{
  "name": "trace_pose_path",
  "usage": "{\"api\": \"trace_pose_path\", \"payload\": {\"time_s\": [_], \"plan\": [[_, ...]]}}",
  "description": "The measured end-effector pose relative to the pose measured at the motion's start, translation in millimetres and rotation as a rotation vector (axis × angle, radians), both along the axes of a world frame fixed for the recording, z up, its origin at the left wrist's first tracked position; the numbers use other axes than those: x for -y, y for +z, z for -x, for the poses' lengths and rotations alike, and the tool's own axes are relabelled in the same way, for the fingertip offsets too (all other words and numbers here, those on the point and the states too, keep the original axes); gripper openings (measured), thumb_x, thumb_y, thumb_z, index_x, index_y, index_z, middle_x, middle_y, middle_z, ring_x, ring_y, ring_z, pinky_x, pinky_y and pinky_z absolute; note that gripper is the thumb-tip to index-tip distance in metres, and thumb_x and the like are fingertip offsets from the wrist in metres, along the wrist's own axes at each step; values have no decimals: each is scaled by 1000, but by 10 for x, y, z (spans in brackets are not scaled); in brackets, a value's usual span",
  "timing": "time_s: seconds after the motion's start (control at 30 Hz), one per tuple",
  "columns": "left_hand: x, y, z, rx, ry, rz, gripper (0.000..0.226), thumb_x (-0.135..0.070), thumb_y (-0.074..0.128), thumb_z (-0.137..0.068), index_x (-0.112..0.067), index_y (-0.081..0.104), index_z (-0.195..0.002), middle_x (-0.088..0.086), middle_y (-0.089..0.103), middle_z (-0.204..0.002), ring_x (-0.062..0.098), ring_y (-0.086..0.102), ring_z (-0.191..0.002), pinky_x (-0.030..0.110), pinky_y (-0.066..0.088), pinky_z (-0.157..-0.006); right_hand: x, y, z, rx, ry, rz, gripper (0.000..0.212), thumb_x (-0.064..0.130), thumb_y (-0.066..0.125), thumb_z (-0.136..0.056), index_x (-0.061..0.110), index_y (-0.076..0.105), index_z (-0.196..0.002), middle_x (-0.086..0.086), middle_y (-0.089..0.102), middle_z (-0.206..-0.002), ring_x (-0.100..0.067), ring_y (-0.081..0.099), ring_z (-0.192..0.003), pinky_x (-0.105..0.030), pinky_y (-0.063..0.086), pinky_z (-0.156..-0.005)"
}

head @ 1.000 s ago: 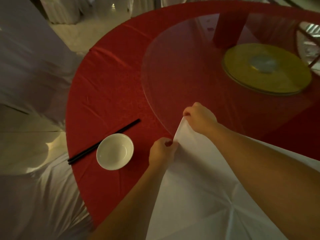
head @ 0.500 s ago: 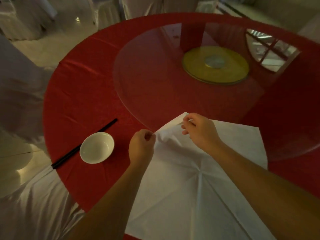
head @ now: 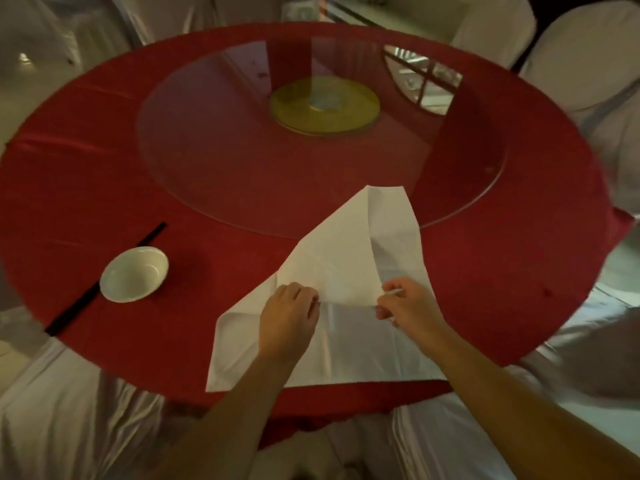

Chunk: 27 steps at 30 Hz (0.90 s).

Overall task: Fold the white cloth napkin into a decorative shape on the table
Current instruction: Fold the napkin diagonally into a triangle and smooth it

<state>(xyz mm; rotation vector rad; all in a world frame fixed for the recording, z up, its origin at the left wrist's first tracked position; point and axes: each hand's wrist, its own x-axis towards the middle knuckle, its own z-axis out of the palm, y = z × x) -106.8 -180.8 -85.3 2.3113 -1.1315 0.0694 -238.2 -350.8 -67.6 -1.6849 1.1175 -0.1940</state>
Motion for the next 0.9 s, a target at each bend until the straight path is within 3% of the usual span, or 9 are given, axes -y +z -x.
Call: {"api": "trace_pose_path", "payload": {"time_s": [0.13,0.27,0.37,0.53,0.73,0.9], "plan": [[-5,-153,347,-19,-90,-85,4,-15,66,-83,-10,65,-83,4,63,-82,24,56,-76,38,48,-61,8,-180,397,-68,-48,-118,26,11,63,-78,21,58,-102,-6,74,-76,-15,72,-62,-29,49,-53],[-6,-264,650,-58,-111,-123,4,-15,67,-83,-11,66,-84,4,63,-85,23,58,-79,35,50,-61,25,-278,706,-99,-92,-176,8,7,60,-81,9,65,-87,-9,74,-70,-20,72,-60,-28,47,-50],[16,-305,823,-77,-119,-140,5,-17,65,-86,-12,66,-87,2,63,-88,21,57,-82,31,49,-65,35,-308,855,-82,-134,-182,9,6,59,-80,3,68,-78,-11,71,-64,-18,68,-52,-26,49,-45],[22,-334,1030,-109,-120,-152,9,-21,60,-90,-13,65,-91,1,61,-91,18,55,-86,28,46,-71,49,-355,1065,-144,-145,-112,15,10,59,-75,7,67,-63,-3,66,-52,-14,61,-47,-31,53,-52],[75,-386,1181,-113,-168,-159,15,-25,55,-94,-15,66,-95,0,62,-94,17,56,-89,28,48,-75,98,-348,1228,-243,-122,17,12,22,59,-75,15,65,-68,-4,67,-64,-22,66,-60,-39,55,-62],[95,-411,1291,-99,-193,-159,13,-24,56,-93,-15,66,-96,0,62,-94,17,56,-90,29,49,-78,110,-360,1327,-355,-55,136,11,29,60,-79,19,65,-76,3,65,-69,-14,60,-66,-28,42,-55]]}}
